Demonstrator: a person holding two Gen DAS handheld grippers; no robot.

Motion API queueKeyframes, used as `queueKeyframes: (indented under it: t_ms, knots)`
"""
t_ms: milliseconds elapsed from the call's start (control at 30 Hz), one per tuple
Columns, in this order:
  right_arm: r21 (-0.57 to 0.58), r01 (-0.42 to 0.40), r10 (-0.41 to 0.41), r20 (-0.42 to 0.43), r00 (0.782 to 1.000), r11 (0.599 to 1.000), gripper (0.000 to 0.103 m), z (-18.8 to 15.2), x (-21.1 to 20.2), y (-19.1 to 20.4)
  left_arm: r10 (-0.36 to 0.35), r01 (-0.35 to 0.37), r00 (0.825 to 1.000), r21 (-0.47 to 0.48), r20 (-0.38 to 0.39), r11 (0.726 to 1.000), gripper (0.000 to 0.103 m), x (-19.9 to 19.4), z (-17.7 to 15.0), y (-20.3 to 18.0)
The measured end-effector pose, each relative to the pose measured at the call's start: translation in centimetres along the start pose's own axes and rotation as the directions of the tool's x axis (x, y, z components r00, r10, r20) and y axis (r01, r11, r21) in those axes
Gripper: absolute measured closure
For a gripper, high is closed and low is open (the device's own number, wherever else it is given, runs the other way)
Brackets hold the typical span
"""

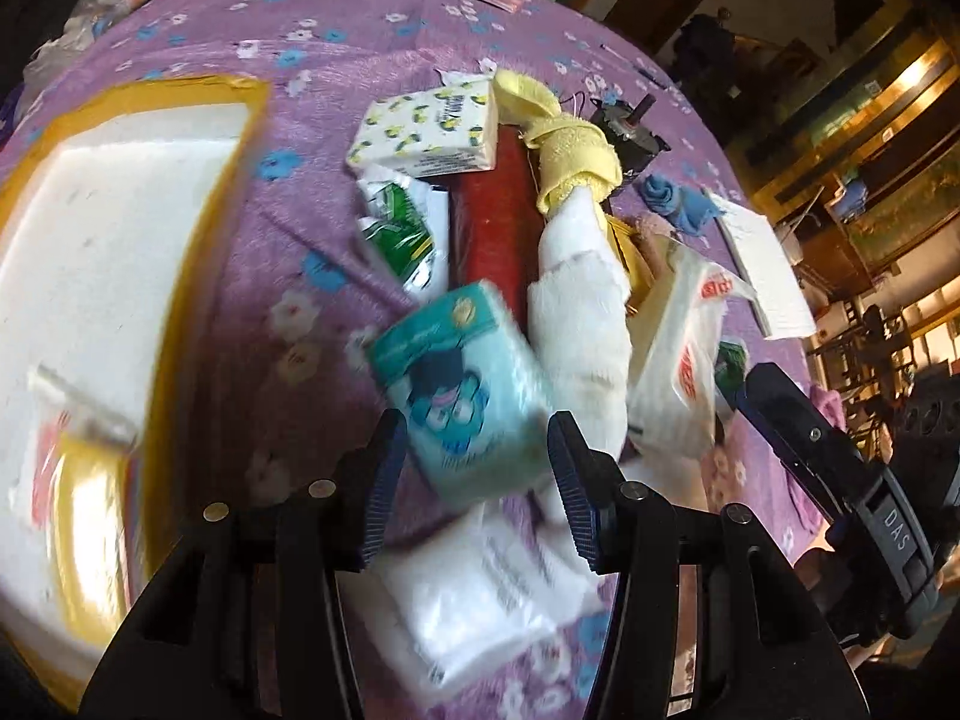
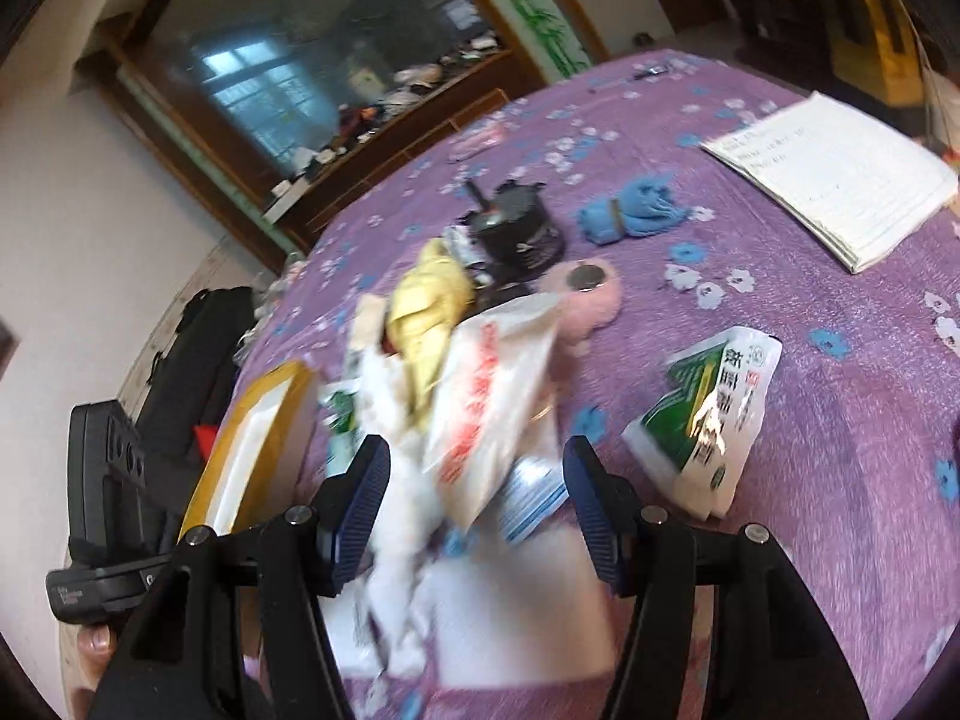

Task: Organize soft objects
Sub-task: 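Move both open tools back over the pile of items, then grasp the teal cartoon tissue pack with the left tool while the right tool grasps a white packet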

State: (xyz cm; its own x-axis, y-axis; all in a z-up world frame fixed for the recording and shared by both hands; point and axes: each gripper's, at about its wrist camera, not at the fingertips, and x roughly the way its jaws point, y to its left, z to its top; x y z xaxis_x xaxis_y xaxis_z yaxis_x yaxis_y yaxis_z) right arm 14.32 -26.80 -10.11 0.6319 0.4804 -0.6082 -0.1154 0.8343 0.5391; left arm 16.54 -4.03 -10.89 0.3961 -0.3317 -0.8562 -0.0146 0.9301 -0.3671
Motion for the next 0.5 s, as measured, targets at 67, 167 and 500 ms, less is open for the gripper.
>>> queueKeyframes:
  t_ms: [67, 167, 500]
  knots:
    - [0.024, -0.024, 0.024, -0.018, 1.0, 0.999, 0.043, 0.3, 0.7, -0.6, 0.014, -0.014, 1.0, -0.011, 0.0, 1.0, 0.054, 0.8, 0.7, 0.1]
    - [0.048, 0.012, -0.01, -0.05, 0.999, 0.999, 0.043, 0.7, 2.5, -0.9, 0.016, -0.016, 1.0, -0.054, -0.003, 0.998, 0.05, 1.5, 1.4, 0.6]
    - [0.032, -0.007, 0.008, -0.03, 1.0, 0.999, 0.084, 0.4, 2.6, 0.0, 0.0, -0.001, 1.0, -0.144, -0.009, 0.99, 0.044, 1.2, 0.3, 2.2]
